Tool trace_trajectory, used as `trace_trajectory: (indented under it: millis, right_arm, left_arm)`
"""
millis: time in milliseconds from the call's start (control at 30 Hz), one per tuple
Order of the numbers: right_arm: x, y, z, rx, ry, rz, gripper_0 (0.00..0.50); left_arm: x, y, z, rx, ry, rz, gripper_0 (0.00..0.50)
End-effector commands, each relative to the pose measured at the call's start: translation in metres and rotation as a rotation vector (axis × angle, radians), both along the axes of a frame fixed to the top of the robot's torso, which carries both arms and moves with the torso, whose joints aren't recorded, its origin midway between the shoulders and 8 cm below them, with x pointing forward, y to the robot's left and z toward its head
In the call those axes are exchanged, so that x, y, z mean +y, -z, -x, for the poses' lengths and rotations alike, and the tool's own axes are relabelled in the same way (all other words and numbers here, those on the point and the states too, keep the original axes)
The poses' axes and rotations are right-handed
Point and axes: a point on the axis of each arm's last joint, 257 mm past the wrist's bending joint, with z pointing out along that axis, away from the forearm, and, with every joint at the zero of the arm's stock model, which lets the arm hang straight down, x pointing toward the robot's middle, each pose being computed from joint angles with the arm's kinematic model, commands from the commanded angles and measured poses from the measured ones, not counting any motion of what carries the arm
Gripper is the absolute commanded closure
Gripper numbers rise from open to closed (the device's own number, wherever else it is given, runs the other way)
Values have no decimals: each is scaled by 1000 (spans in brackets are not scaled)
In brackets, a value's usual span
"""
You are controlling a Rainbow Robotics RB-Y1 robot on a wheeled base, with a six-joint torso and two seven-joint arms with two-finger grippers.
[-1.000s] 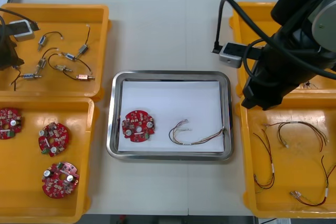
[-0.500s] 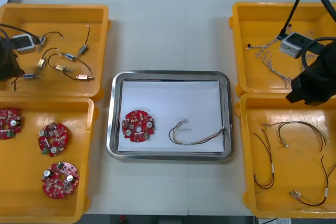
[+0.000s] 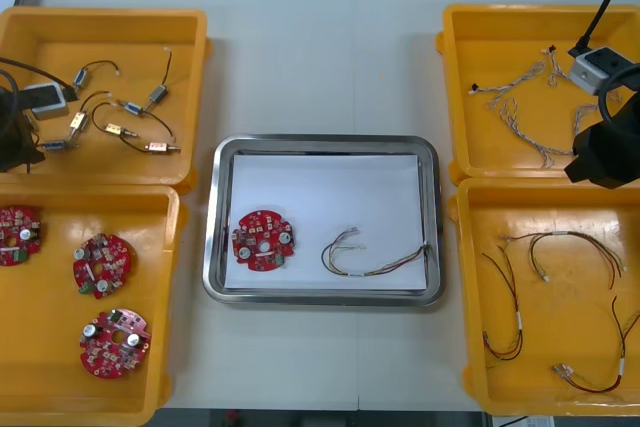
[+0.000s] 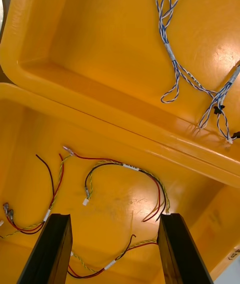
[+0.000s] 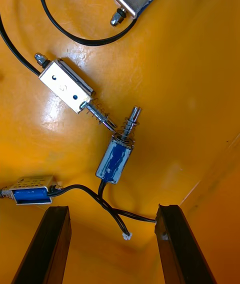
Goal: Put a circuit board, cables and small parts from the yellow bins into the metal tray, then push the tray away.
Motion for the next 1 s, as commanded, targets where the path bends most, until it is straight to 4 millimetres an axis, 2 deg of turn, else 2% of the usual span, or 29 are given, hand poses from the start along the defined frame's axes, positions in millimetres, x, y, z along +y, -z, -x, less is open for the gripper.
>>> trace_trajectory:
  millis: [33, 400, 700, 1000]
  right_arm:
    - [-32, -13, -3, -16, 98, -2, 0]
    - [-50, -14, -17, -47, 126, 19, 0]
    - [-50, -19, -30, -83, 99, 11, 0]
    - [-48, -21, -45, -120, 66, -15, 0]
  left_arm:
    - [18, -22, -3, -16, -51, -26, 0]
    - [7, -28, -18, -15, -65, 0, 0]
    - [-7, -31, -32, -21, -64, 11, 0]
    - [-22, -22, -36, -1, -39, -8, 0]
